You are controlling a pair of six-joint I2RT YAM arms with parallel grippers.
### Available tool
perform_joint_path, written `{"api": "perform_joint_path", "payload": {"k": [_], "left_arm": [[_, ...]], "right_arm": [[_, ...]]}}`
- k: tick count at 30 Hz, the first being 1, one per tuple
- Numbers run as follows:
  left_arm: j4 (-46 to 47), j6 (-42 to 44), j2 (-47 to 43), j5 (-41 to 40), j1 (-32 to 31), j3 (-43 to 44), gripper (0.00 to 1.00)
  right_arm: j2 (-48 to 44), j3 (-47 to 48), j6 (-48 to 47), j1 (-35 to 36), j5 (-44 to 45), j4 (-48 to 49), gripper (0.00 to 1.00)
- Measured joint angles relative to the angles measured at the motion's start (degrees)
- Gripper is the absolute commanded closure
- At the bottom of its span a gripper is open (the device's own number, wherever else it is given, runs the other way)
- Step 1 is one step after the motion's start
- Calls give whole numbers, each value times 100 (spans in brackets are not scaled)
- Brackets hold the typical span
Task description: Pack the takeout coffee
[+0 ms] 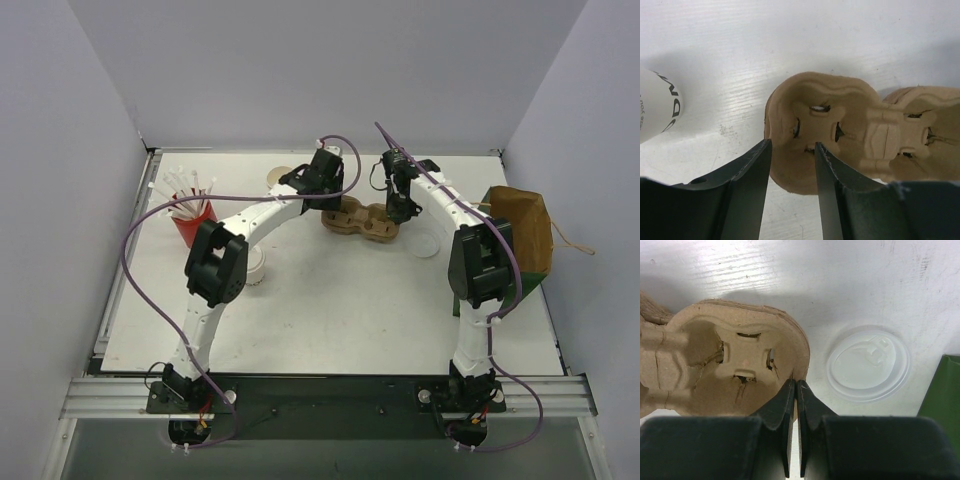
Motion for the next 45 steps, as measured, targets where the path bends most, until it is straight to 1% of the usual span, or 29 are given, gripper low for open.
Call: {"api": "perform_joint_path", "payload": {"k": [1, 6, 11, 13, 18, 21, 25, 26, 30, 32, 45], "left_arm": [[-2, 2, 44, -11, 7, 55, 53], [-9, 26, 315, -122, 13, 282, 53], [-11, 63, 400, -247, 13, 286, 54], [-13, 92, 400, -284, 15, 289, 58], [-13, 131, 420, -345, 42, 289, 59], [-13, 149, 420, -358, 61, 289, 65], [-13, 153, 420, -354, 79, 289, 77], [-13, 160, 420, -348, 76, 286, 81], [-11, 195, 420, -341, 83, 289, 90], [-13, 212, 420, -334, 87, 286, 92], [-4, 326, 396, -337, 92, 286, 94]], "right_arm": [[0, 0, 0, 0, 0, 0, 100], [2, 0, 0, 0, -2, -2, 100], [22, 9, 4, 0, -26, -2, 100], [68, 33, 13, -2, -35, 0, 100], [142, 35, 20, -4, -44, -2, 100], [151, 35, 22, -4, -44, -2, 100], [151, 48, 44, -4, -55, 2, 100], [151, 55, 46, -4, -61, 2, 100], [151, 92, 48, -4, -66, -4, 100], [151, 114, 61, -4, -66, -4, 100], [149, 166, 138, -4, -63, -24, 100]]}}
